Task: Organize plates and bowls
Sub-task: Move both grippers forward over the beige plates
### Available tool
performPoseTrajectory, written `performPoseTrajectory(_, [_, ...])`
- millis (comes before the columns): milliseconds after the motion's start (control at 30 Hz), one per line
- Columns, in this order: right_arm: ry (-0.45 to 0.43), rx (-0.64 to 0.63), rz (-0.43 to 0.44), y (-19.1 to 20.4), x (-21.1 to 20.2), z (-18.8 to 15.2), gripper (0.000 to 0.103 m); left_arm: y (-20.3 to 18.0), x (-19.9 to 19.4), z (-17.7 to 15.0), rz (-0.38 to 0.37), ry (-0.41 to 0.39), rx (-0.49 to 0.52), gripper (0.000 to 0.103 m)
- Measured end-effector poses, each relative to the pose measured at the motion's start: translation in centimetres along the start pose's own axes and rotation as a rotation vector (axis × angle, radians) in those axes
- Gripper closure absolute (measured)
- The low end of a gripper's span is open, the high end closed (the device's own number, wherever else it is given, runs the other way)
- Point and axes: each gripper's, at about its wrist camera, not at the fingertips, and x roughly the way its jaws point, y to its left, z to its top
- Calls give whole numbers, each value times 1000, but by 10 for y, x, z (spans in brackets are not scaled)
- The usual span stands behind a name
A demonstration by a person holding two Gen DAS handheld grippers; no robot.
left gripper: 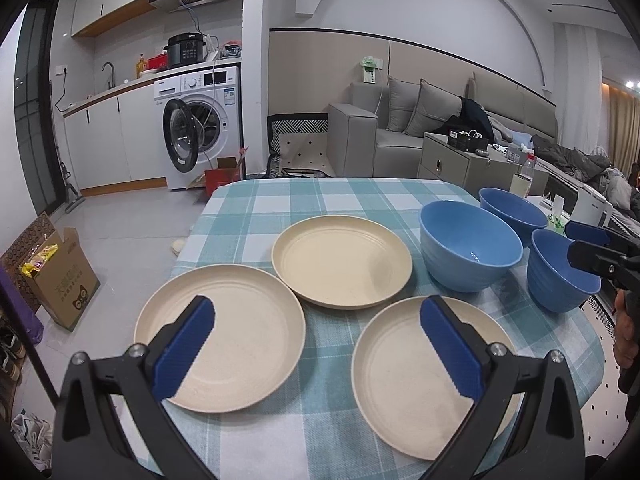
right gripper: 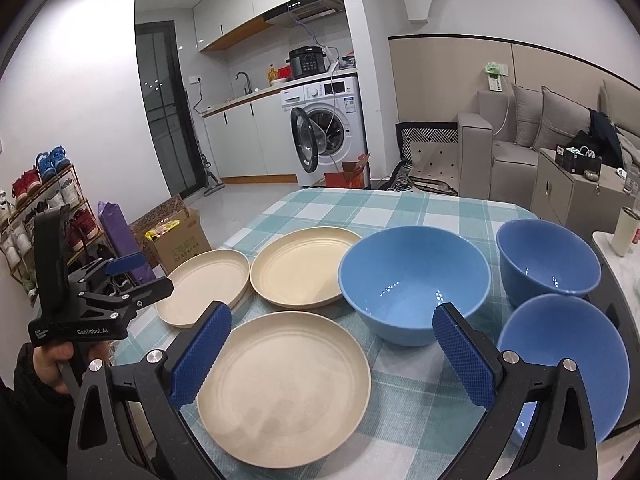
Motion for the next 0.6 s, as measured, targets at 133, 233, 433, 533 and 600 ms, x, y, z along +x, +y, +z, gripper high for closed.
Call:
performPoseTrajectory(133, [14, -21, 9, 5, 11, 15, 0, 12, 3, 9, -4, 2, -17, 0])
performPoseTrajectory(233, [11, -27, 18, 8, 16, 25, 0, 18, 1, 15, -28, -1, -36, 0])
performPoseTrajectory(433, [-13, -39, 18, 12, 13, 39, 0, 15, -14, 16, -77, -7, -37, 0])
performPoseTrajectory(533, [-33, -49, 24, 13, 4, 41, 0, 7, -26, 11, -82, -8, -21, 0])
performPoseTrajectory(600, [-46, -55, 25, 15, -4, 41, 0, 0, -37, 5, -85, -16, -3, 0])
